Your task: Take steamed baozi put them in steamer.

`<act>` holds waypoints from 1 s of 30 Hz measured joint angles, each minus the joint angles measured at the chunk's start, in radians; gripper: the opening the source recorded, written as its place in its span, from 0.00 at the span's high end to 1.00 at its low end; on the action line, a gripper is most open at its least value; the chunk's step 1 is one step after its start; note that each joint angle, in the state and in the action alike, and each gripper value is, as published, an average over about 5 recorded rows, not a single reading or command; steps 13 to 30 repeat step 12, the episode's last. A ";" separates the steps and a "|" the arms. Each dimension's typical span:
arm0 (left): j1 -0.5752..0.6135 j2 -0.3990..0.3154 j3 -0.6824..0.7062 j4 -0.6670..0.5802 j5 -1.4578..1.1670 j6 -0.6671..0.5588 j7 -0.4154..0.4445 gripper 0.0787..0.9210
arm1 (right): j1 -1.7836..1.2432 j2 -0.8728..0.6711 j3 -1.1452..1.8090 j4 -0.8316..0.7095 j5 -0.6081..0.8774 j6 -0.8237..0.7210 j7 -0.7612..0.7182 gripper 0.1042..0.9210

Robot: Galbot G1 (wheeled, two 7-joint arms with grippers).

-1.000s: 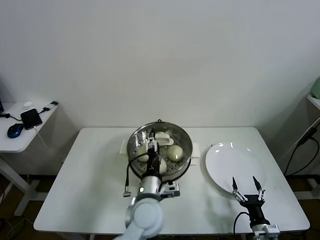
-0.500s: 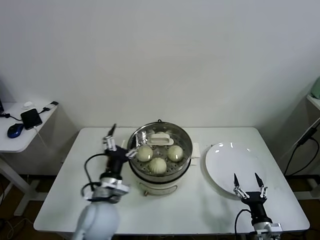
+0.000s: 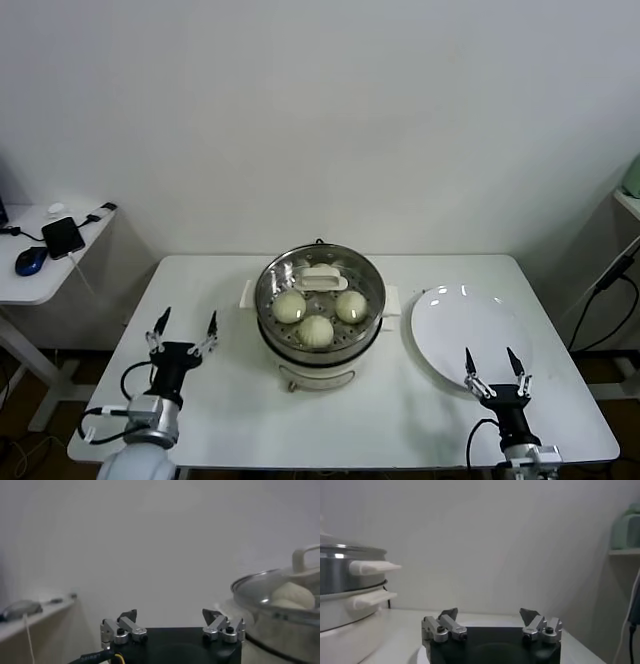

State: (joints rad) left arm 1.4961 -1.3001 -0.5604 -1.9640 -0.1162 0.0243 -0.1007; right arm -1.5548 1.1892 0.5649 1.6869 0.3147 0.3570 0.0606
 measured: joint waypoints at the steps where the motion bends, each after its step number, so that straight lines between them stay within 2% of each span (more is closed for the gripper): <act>1: 0.005 0.002 -0.004 0.008 -0.021 -0.008 0.003 0.12 | -0.001 0.000 -0.001 0.000 0.001 -0.001 0.000 0.12; 11: 0.041 0.011 -0.025 0.056 -0.147 -0.061 0.021 0.12 | -0.002 -0.001 -0.009 -0.001 0.004 -0.011 0.001 0.12; 30: 0.042 0.011 -0.026 0.058 -0.151 -0.063 0.022 0.12 | -0.002 -0.001 -0.009 -0.002 0.004 -0.011 0.002 0.12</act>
